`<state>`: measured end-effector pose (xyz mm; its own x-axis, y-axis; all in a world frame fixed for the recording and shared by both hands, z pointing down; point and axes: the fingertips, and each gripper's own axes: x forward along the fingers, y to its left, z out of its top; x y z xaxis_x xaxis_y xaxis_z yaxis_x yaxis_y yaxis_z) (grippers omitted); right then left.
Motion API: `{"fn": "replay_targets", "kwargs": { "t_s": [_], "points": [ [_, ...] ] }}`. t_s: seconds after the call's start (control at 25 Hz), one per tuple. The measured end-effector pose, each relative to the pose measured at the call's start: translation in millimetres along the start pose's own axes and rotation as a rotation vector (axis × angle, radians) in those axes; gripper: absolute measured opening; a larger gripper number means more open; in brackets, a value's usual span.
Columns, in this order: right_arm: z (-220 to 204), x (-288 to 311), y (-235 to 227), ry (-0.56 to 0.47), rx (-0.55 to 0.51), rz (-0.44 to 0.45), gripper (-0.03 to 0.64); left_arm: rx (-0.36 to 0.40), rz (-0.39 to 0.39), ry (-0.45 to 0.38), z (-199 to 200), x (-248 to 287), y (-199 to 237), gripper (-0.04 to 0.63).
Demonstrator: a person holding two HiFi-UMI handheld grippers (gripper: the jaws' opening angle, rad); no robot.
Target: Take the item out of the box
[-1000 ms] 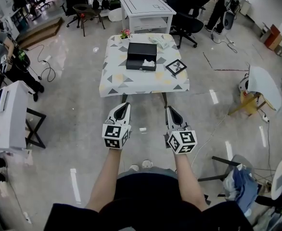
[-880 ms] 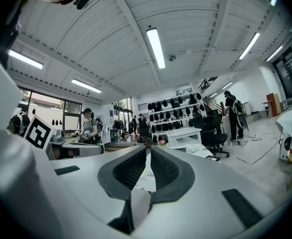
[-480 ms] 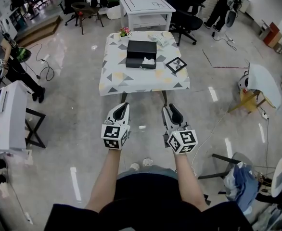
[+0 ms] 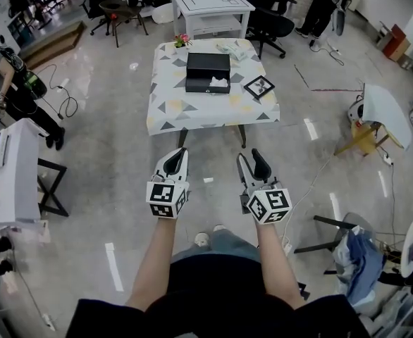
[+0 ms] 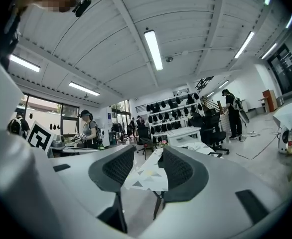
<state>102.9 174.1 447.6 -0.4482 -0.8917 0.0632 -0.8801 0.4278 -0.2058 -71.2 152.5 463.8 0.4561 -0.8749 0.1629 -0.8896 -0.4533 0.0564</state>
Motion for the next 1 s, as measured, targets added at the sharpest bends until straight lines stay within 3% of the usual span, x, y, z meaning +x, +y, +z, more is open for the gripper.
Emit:
{"fn": "replay_targets", "kwargs": {
  "t_s": [0.52, 1.0],
  "points": [
    [9, 4, 3, -0.05, 0.001, -0.036, 0.17, 0.006, -0.008, -0.01, -3, -4, 18, 0.02],
    [31, 83, -36, -0.075, -0.008, -0.026, 0.17, 0.02, 0.011, -0.03, 18, 69, 62, 0.02]
  ]
}}
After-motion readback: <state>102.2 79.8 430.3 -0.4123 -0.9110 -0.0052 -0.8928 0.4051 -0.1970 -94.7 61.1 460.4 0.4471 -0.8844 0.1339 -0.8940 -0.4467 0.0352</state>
